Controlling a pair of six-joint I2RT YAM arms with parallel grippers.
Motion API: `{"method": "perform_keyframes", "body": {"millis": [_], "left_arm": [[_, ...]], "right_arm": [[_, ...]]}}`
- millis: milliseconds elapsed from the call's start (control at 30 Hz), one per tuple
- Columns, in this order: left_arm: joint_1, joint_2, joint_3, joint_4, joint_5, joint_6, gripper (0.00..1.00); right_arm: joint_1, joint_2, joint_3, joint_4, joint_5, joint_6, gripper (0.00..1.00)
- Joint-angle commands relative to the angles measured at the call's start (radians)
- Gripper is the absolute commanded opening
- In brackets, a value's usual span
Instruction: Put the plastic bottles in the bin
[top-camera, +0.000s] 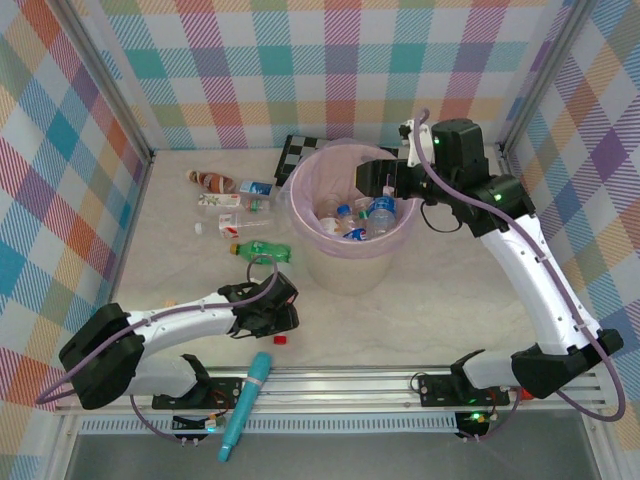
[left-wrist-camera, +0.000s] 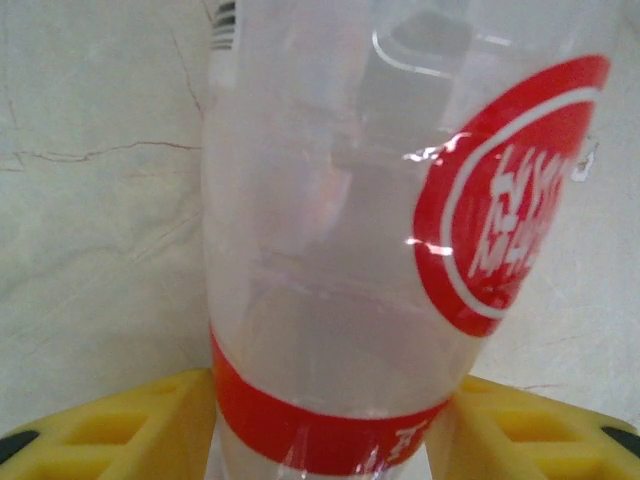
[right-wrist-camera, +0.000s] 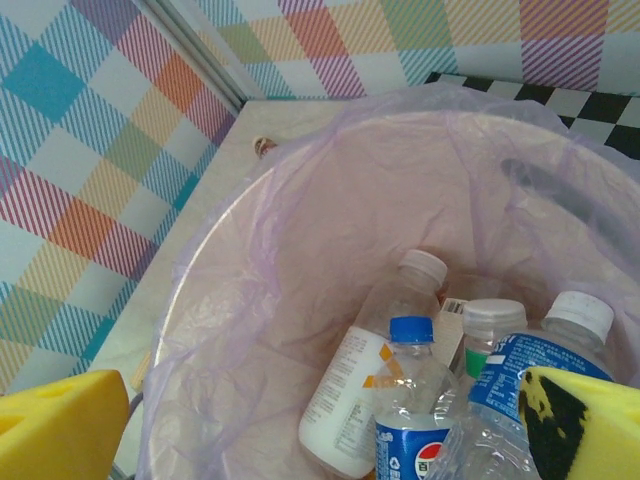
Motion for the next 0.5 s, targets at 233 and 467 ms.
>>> {"method": "perform_keyframes", "body": {"millis": [233, 467], "left_arm": [[-0.013, 0.004, 0.077, -0.064, -0.051, 0.043, 0.43], [-0.013, -0.067, 0.135, -0.171, -0.131, 0.037, 0.39]], "right_arm": [[-0.006, -0.022, -0.011, 0.046, 0.008, 0.008, 0.99], [-0.007, -0.032, 0.0, 0.024, 0.009, -0.002, 0.99]]}}
